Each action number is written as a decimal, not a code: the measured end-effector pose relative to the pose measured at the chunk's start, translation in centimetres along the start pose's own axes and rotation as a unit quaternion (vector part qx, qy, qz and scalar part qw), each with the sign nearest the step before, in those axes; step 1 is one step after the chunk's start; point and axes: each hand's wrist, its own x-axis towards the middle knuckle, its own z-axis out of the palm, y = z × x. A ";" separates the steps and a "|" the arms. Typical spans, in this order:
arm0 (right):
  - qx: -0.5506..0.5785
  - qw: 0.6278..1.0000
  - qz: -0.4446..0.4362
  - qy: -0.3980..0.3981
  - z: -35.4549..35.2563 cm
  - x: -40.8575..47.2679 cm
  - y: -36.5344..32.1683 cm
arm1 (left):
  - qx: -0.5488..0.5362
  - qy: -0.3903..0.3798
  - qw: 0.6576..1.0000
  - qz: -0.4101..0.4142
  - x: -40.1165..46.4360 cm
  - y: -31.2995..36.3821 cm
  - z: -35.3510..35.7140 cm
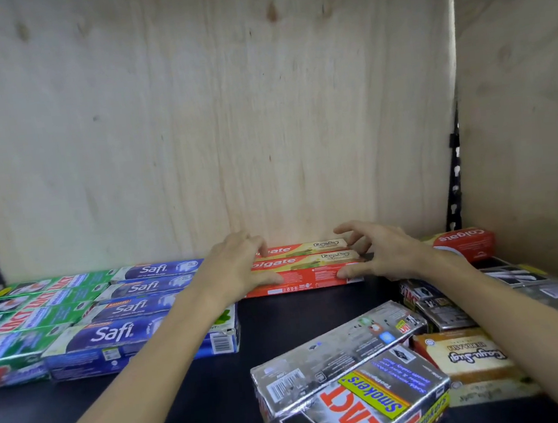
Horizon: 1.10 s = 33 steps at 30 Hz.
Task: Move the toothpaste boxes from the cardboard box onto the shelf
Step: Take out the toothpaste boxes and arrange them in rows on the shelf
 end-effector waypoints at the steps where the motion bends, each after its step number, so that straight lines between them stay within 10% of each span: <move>1: 0.015 1.000 0.001 -0.003 0.0 0.0 -0.1 | 0.010 0.009 1.000 -0.011 0.0 -0.1 0.1; 13: -0.044 0.998 0.033 0.005 -0.1 0.1 -0.3 | -0.021 -0.015 0.999 -0.039 -0.1 0.5 0.0; 20: 0.173 0.980 0.095 -0.029 -4.1 -1.1 1.1 | -0.001 -0.007 0.999 -0.033 -0.4 0.5 -0.2; 25: 0.051 0.967 0.185 -0.166 -5.1 -1.8 3.6 | 0.001 -0.010 0.999 -0.034 -0.3 0.4 -0.2; 33: 0.009 0.986 0.144 -0.081 -4.9 -1.2 3.8 | 0.015 -0.014 0.999 -0.035 -0.1 0.5 -0.4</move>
